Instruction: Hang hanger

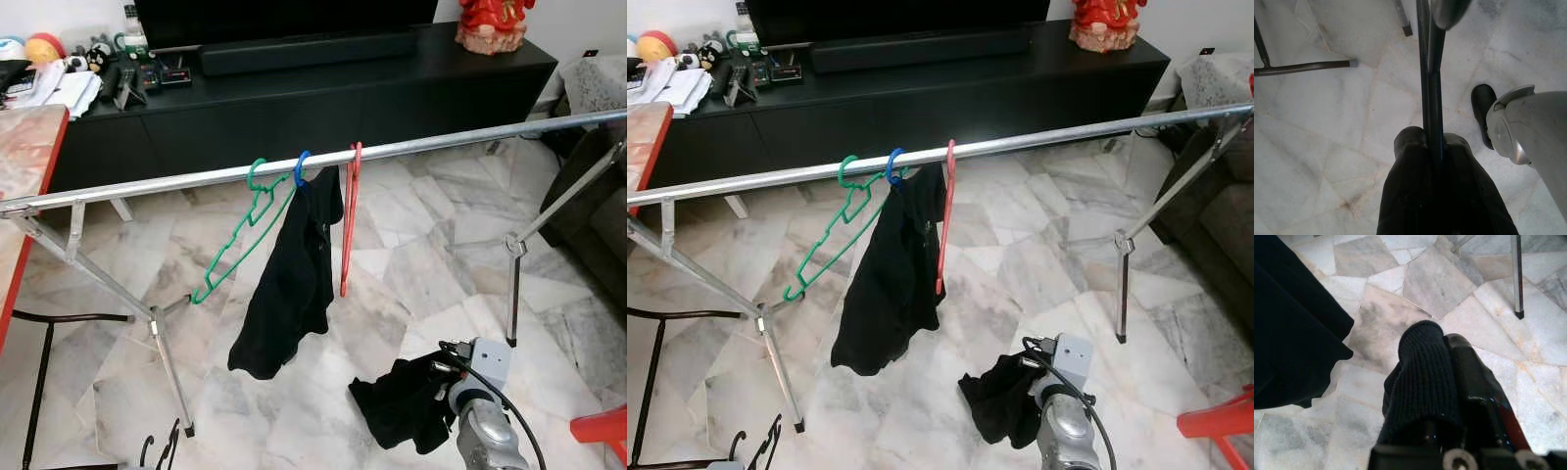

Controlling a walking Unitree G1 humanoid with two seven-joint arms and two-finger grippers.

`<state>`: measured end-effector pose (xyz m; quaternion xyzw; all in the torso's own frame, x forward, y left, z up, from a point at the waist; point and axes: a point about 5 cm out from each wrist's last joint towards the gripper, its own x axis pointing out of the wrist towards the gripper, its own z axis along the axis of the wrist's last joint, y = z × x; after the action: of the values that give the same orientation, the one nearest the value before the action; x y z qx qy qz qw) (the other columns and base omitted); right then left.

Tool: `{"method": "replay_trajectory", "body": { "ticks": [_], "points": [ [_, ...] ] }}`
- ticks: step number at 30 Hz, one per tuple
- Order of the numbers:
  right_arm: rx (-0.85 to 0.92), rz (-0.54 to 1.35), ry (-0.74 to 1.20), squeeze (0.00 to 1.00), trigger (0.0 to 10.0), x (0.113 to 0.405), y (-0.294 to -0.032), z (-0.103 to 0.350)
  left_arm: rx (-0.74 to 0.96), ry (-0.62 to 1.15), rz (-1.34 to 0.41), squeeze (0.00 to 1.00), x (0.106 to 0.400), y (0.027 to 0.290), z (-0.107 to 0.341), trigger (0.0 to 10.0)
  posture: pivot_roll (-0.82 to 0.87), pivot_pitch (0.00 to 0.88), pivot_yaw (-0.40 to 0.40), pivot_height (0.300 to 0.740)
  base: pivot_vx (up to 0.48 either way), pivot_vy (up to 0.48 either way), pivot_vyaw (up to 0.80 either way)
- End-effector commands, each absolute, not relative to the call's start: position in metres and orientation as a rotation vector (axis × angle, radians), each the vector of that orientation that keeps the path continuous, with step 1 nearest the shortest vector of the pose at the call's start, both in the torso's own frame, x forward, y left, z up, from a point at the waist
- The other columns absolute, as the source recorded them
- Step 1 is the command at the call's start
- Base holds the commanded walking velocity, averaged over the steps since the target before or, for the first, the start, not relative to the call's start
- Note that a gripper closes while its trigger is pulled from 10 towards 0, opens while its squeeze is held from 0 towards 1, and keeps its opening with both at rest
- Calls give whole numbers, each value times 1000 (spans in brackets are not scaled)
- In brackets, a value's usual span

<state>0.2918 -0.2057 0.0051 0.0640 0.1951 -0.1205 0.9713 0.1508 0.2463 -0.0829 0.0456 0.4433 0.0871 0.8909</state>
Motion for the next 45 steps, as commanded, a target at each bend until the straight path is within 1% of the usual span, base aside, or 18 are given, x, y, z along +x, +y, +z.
{"method": "replay_trajectory", "body": {
  "ticks": [1, 3, 10, 23, 45],
  "points": [
    [140, -250, 404, 0, 10000, 289, -206, 2, 103, 960, 166, 0, 138, 246, -88, 10000, 39, 187, -2, 740, 0, 0, -800],
    [145, -251, 394, 0, 10000, 289, -206, 3, 103, 959, 164, 0, 138, 246, -88, 10000, 39, 189, -1, 740, 0, 0, -800],
    [144, -248, 374, 0, 10000, 291, -206, 5, 110, 948, 160, 0, 140, 247, -87, 10000, 40, 187, -2, 740, 0, 0, 0],
    [150, -252, 374, 0, 10000, 291, -206, 5, 110, 941, 158, 0, 141, 244, -87, 10000, 39, 185, -4, 740, -269, 0, 0],
    [156, -255, 363, 0, 10000, 293, -206, 8, 112, 968, 171, 0, 135, 247, -89, 10000, 40, 184, -4, 740, -315, 0, 0]
  ]
}}
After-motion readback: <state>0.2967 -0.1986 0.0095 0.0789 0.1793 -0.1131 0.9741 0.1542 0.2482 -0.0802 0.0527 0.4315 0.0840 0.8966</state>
